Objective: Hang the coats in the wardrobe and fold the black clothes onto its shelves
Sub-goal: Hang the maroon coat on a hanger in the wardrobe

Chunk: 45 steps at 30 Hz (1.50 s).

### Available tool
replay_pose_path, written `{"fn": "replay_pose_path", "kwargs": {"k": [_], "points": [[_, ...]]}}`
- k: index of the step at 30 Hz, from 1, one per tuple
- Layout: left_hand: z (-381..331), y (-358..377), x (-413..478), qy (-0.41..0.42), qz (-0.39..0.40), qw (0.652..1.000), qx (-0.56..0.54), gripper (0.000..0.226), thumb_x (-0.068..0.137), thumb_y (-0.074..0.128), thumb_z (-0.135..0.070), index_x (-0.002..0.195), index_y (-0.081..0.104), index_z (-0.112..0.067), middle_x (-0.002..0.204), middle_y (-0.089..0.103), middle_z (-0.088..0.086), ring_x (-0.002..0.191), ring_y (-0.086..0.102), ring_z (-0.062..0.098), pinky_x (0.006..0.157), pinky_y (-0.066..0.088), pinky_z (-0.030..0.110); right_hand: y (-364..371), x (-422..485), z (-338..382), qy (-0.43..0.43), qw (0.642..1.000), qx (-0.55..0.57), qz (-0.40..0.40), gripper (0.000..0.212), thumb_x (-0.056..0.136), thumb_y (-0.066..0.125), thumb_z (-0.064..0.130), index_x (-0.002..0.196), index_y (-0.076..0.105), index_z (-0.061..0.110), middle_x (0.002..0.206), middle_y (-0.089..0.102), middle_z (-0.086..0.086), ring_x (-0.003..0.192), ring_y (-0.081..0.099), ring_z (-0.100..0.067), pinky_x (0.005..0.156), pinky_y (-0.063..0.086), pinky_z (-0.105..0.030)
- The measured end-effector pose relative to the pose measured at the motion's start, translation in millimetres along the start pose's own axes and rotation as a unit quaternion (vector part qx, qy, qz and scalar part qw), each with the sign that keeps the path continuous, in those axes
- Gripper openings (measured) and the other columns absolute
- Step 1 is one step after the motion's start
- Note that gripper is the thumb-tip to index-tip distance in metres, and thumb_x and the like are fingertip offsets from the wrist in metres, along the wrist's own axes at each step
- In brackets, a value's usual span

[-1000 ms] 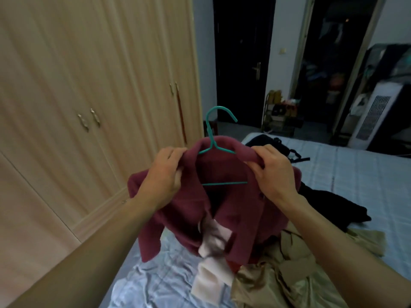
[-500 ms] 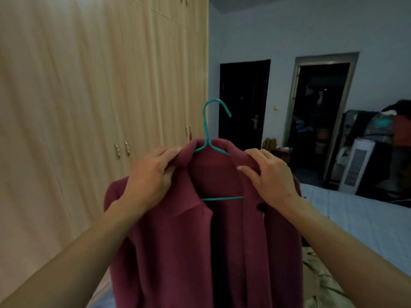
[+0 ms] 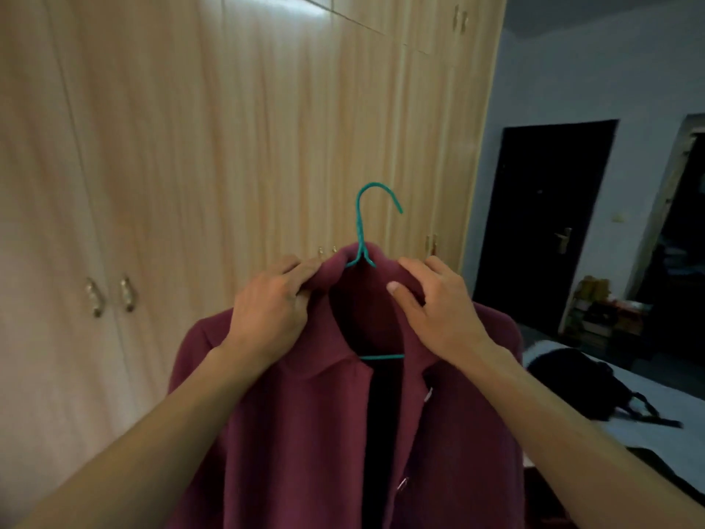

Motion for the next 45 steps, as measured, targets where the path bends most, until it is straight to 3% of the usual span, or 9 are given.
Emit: {"fn": "replay_pose_path", "kwargs": {"k": [3, 7, 12, 17, 22, 27, 31, 35, 45], "points": [[34, -15, -2, -0.035, -0.012, 0.998, 0.045, 0.04, 0.084, 0.055, -0.018, 0.122, 0.064, -0.023, 0.108, 0.065, -0.002, 0.095, 0.065, 0.028, 0.077, 0.054, 0.043, 26, 20, 0, -0.054, 0.993, 0.062, 0.081, 0.053, 0.084, 0.045, 0.01, 0.136, 0.053, 0.008, 0.115, 0.057, -0.001, 0.11, 0.054, -0.016, 0.098, 0.033, -0.014], [53, -28, 1, -0.054, -0.032, 0.994, 0.088, 0.04, 0.084, 0.057, -0.015, 0.123, 0.066, -0.019, 0.111, 0.066, -0.002, 0.098, 0.065, 0.025, 0.08, 0.053, 0.041, 64, 54, -18, -0.096, 0.987, 0.079, 0.104, 0.053, 0.082, 0.06, -0.006, 0.134, 0.055, 0.005, 0.127, 0.06, -0.011, 0.119, 0.055, -0.023, 0.106, 0.034, -0.021], [79, -42, -6, -0.064, -0.056, 0.989, 0.124, 0.039, 0.085, 0.061, -0.011, 0.123, 0.064, -0.02, 0.108, 0.065, -0.005, 0.095, 0.065, 0.021, 0.077, 0.052, 0.04, 122, 81, -7, -0.106, 0.98, 0.162, 0.055, 0.034, 0.082, 0.069, 0.0, 0.115, 0.065, 0.007, 0.108, 0.067, -0.007, 0.099, 0.062, -0.022, 0.092, 0.041, -0.02], [122, -56, -13, -0.088, -0.03, 0.983, 0.157, 0.038, 0.087, 0.06, -0.014, 0.124, 0.059, -0.02, 0.102, 0.061, -0.001, 0.086, 0.062, 0.024, 0.072, 0.051, 0.044, 181, 97, 36, -0.121, 0.963, 0.231, 0.067, 0.029, 0.082, 0.07, 0.003, 0.11, 0.066, 0.009, 0.097, 0.059, 0.009, 0.086, 0.048, 0.005, 0.082, 0.032, 0.001], [180, -78, -28, -0.143, 0.004, 0.973, 0.18, 0.04, 0.087, 0.053, -0.032, 0.125, 0.055, -0.019, 0.099, 0.057, -0.003, 0.083, 0.056, 0.02, 0.073, 0.05, 0.043, 248, 111, 86, -0.122, 0.949, 0.277, 0.087, 0.028, 0.083, 0.071, 0.006, 0.11, 0.067, 0.013, 0.098, 0.063, 0.004, 0.088, 0.058, -0.007, 0.082, 0.045, -0.013], [245, -111, -43, -0.174, 0.014, 0.961, 0.214, 0.063, 0.079, 0.054, -0.067, 0.124, 0.052, -0.023, 0.101, 0.055, -0.007, 0.085, 0.055, 0.013, 0.076, 0.047, 0.031, 317, 128, 149, -0.13, 0.942, 0.295, 0.09, 0.026, 0.081, 0.073, 0.005, 0.105, 0.069, 0.013, 0.096, 0.065, 0.002, 0.086, 0.06, -0.007, 0.079, 0.043, -0.008], [304, -140, -49, -0.172, 0.026, 0.97, 0.172, 0.045, 0.083, 0.038, -0.037, 0.12, 0.054, -0.017, 0.093, 0.053, -0.003, 0.08, 0.052, 0.019, 0.073, 0.047, 0.043, 370, 145, 196, -0.145, 0.937, 0.301, 0.1, 0.027, 0.079, 0.075, 0.005, 0.103, 0.069, 0.013, 0.095, 0.063, 0.004, 0.085, 0.059, -0.005, 0.079, 0.039, -0.005], [364, -161, -56, -0.161, 0.03, 0.971, 0.174, 0.044, 0.085, 0.043, -0.017, 0.128, 0.053, -0.017, 0.098, 0.053, -0.006, 0.084, 0.053, 0.015, 0.077, 0.046, 0.033, 419, 156, 227, -0.14, 0.929, 0.323, 0.115, 0.029, 0.08, 0.074, 0.008, 0.107, 0.07, 0.016, 0.096, 0.062, 0.007, 0.088, 0.058, -0.001, 0.08, 0.042, -0.008], [496, -163, -68, -0.216, 0.034, 0.955, 0.2, 0.036, 0.088, 0.059, -0.02, 0.124, 0.055, -0.02, 0.104, 0.056, -0.004, 0.088, 0.057, 0.017, 0.078, 0.051, 0.037, 549, 193, 267, -0.134, 0.911, 0.352, 0.167, 0.033, 0.078, 0.077, 0.009, 0.107, 0.067, 0.022, 0.099, 0.063, 0.012, 0.093, 0.061, -0.002, 0.081, 0.048, -0.015]]}}
Point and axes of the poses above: each hand's wrist, its own x-axis towards the middle knuckle, its own y-axis out of the palm, z = x × y, the point moved 6 cm from there along x, towards the middle knuckle
